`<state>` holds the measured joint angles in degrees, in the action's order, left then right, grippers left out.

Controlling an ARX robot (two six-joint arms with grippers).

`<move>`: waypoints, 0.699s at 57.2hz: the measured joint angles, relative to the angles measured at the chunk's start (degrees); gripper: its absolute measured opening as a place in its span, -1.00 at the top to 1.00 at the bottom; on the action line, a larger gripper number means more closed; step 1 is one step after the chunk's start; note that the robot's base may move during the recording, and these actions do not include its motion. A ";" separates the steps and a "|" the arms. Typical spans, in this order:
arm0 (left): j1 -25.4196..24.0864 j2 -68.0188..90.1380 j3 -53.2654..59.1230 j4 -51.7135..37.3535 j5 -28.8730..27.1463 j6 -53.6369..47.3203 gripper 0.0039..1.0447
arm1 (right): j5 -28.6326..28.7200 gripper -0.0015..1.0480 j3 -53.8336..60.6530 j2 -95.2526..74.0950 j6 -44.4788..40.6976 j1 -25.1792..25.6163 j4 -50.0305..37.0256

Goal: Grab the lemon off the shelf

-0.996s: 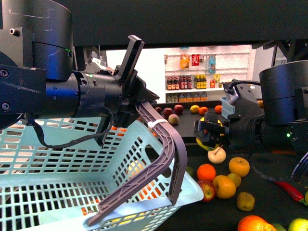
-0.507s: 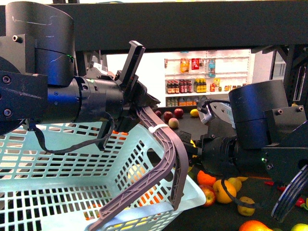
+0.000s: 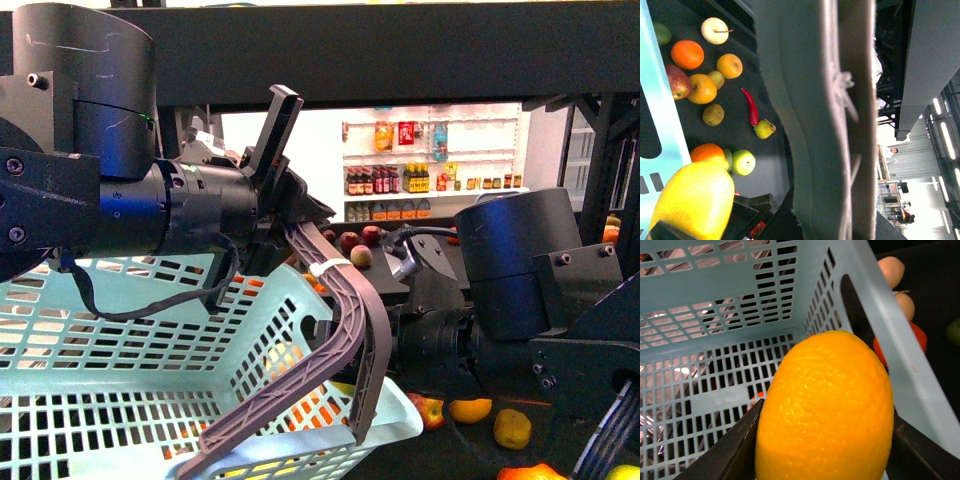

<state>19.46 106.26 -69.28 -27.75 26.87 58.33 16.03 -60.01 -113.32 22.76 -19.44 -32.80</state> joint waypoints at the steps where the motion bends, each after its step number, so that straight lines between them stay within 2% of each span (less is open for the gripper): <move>1: 0.00 0.00 0.00 0.00 0.02 0.02 0.86 | 0.11 -0.31 0.02 0.00 0.00 -0.02 -0.04; 14: 0.00 0.00 0.00 0.00 -0.09 0.00 0.86 | 0.42 -0.88 0.26 0.04 0.00 -0.02 -0.20; 21: 0.00 0.00 0.00 0.00 -0.11 -0.04 0.86 | -1.05 -0.86 0.26 1.01 -0.52 1.66 0.61; 30: 0.00 0.00 0.00 0.02 -0.50 -0.15 0.86 | -9.68 -0.86 1.99 7.61 -6.40 8.24 2.89; 34: 0.00 0.00 0.00 0.02 -0.48 -0.09 0.86 | -12.83 -0.86 5.73 12.68 -9.55 10.36 1.90; 40: 0.04 0.00 0.00 0.02 -0.07 -0.02 0.86 | -17.29 -0.86 17.79 27.08 -15.23 12.85 -0.90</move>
<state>19.51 106.26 -69.28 -27.73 26.81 58.30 -1.26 -42.22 -86.24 7.53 -6.59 -33.69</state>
